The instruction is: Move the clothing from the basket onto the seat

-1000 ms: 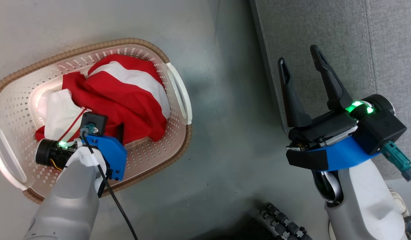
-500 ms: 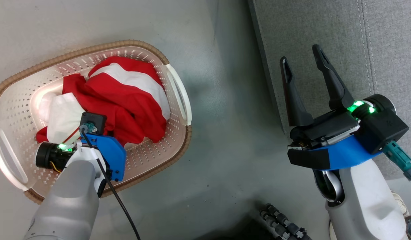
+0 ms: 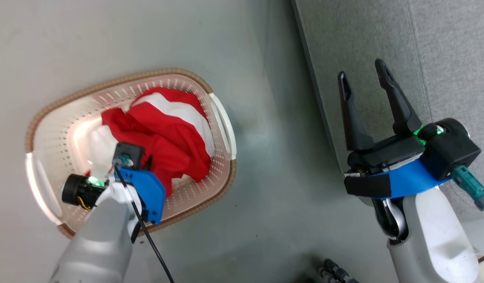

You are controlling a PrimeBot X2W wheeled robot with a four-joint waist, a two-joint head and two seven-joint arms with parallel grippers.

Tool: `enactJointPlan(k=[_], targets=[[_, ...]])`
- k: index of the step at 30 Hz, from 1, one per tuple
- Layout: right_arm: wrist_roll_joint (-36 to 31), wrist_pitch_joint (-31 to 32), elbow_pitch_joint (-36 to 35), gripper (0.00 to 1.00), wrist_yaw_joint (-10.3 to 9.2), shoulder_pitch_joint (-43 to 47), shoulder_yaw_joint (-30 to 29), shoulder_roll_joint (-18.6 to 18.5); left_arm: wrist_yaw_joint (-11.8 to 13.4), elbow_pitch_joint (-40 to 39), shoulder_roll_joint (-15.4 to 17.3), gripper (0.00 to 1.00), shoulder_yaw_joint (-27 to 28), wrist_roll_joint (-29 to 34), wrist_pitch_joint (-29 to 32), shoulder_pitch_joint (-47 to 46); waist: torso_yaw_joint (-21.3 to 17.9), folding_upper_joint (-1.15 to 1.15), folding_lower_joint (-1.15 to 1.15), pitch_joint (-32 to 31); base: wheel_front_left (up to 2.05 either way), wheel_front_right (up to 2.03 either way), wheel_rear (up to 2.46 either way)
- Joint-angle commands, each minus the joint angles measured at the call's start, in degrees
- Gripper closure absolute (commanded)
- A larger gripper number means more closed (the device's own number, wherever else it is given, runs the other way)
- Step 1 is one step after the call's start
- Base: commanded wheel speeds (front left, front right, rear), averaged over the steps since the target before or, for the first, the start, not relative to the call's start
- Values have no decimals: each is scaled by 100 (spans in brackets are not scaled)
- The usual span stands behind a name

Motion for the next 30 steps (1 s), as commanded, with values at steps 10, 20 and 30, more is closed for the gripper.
enactJointPlan(k=[10, 20, 30], targets=[[-409, 52, 519, 0, 1, 680, -129, -19, -64, -55, -303, 100, -399, -26, -529, 610, 797, 0, 0, -1763, 0, 0, 0], [-571, 396, 637, 0, 1, 1449, -133, -18, -55, -1018, -404, 100, -1239, -778, -505, 1248, 1299, 0, 0, -3311, 0, 0, 0], [-441, 636, 642, 0, 1, 2012, -134, -17, -53, -2014, -399, 100, -2388, -1677, -447, 1054, 1590, 0, 0, -4286, 0, 0, 0]])
